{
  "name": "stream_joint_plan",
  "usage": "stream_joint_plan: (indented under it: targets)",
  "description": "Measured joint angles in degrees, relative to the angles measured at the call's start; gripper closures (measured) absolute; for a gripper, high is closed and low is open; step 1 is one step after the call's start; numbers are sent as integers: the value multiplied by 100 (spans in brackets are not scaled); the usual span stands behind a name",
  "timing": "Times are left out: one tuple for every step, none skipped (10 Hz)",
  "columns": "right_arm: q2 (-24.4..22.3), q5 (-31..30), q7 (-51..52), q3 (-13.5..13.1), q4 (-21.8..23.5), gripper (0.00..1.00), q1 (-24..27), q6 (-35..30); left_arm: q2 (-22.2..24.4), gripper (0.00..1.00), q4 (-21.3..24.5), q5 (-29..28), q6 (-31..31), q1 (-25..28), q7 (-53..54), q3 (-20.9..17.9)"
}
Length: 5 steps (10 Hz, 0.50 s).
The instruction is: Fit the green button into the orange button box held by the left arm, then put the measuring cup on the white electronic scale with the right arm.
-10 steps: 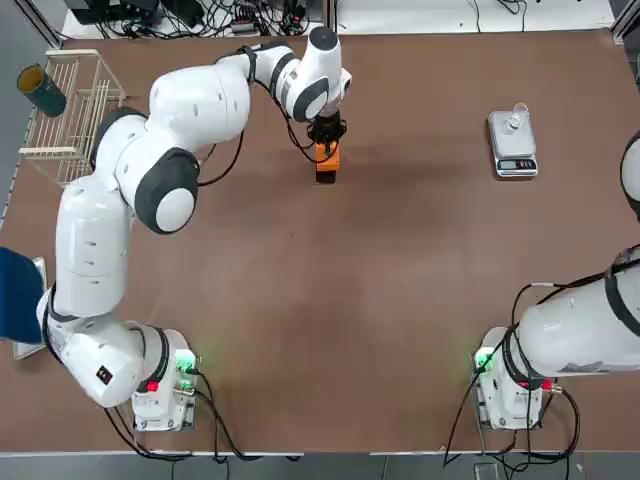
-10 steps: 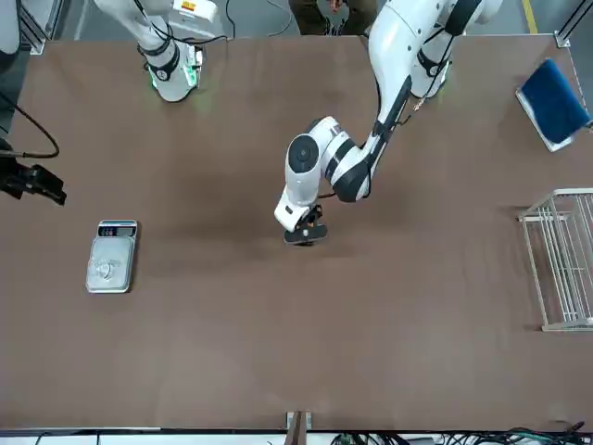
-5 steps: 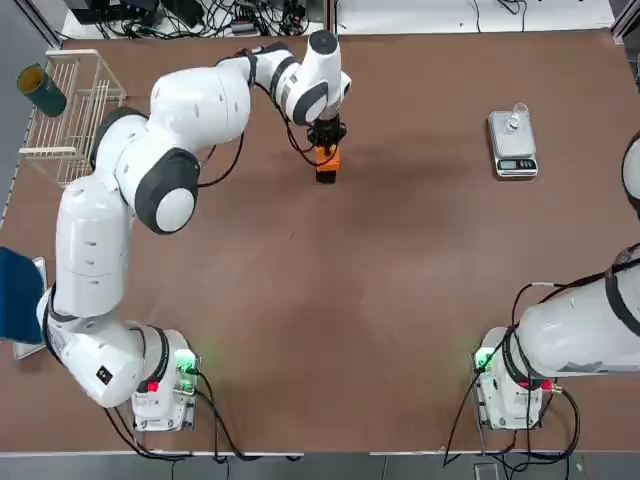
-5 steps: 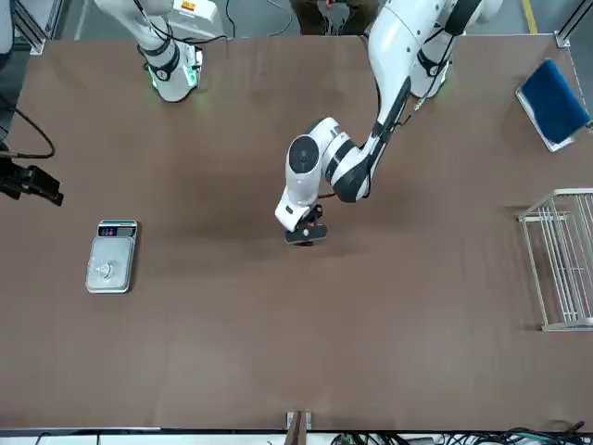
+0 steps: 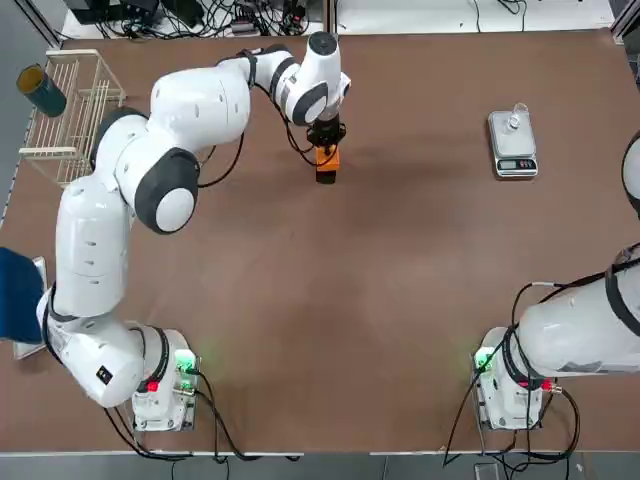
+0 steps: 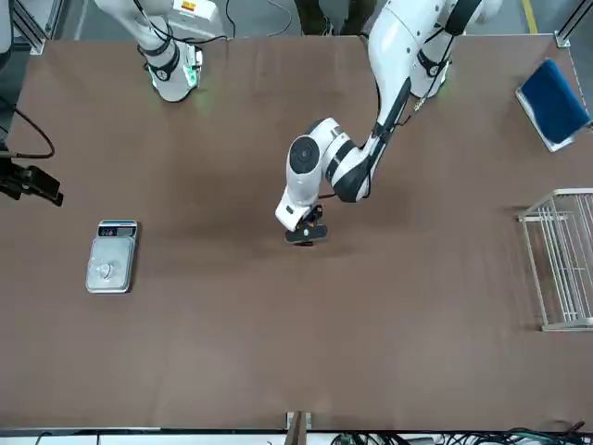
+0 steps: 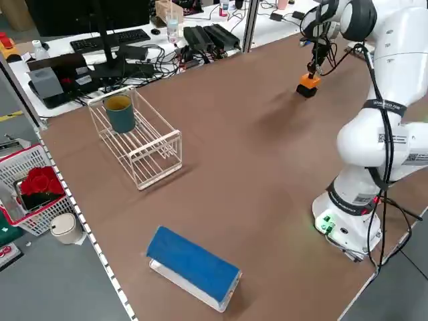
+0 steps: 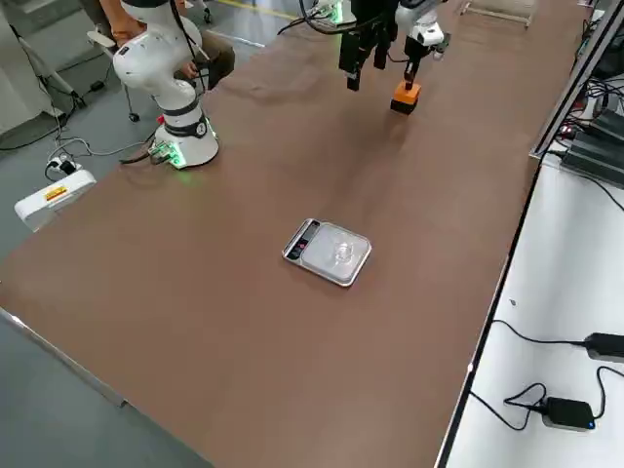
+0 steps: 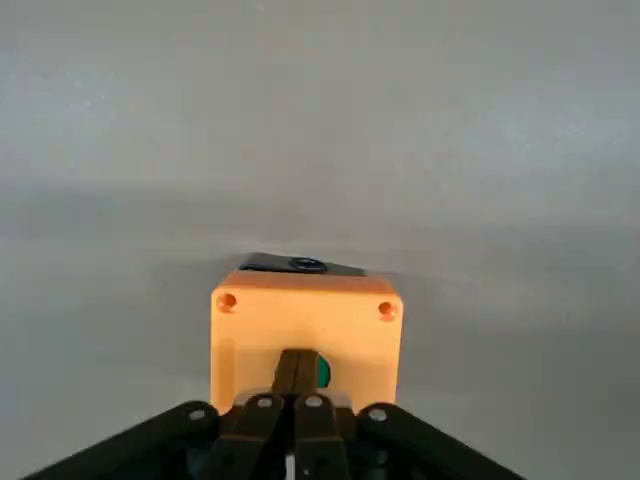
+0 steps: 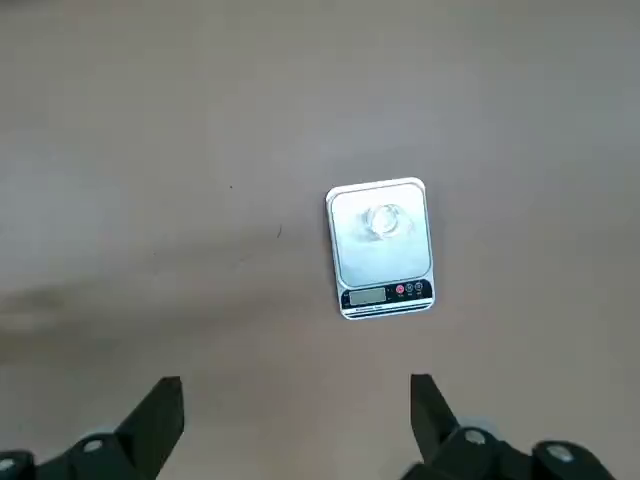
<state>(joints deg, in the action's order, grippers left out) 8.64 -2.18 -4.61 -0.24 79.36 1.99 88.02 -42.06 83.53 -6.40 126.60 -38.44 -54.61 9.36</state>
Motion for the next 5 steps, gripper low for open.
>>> stream_joint_plan:
  targets:
    - [0, 0, 0, 0, 0, 0, 0, 0, 0, 99, 3, 0, 4, 3, 27, 0]
    - [0, 0, 0, 0, 0, 0, 0, 0, 0, 99, 14, 0, 29, 2, 39, 0]
    - [0, 1, 0, 0, 0, 0, 0, 0, 2, 99, 40, 0, 94, 0, 43, 0]
    - [0, 2, 0, 0, 0, 0, 0, 0, 4, 99, 61, 0, 164, -3, 45, 1]
    - [0, 3, 0, 0, 0, 0, 0, 0, 7, 99, 70, 0, 182, -5, 46, 1]
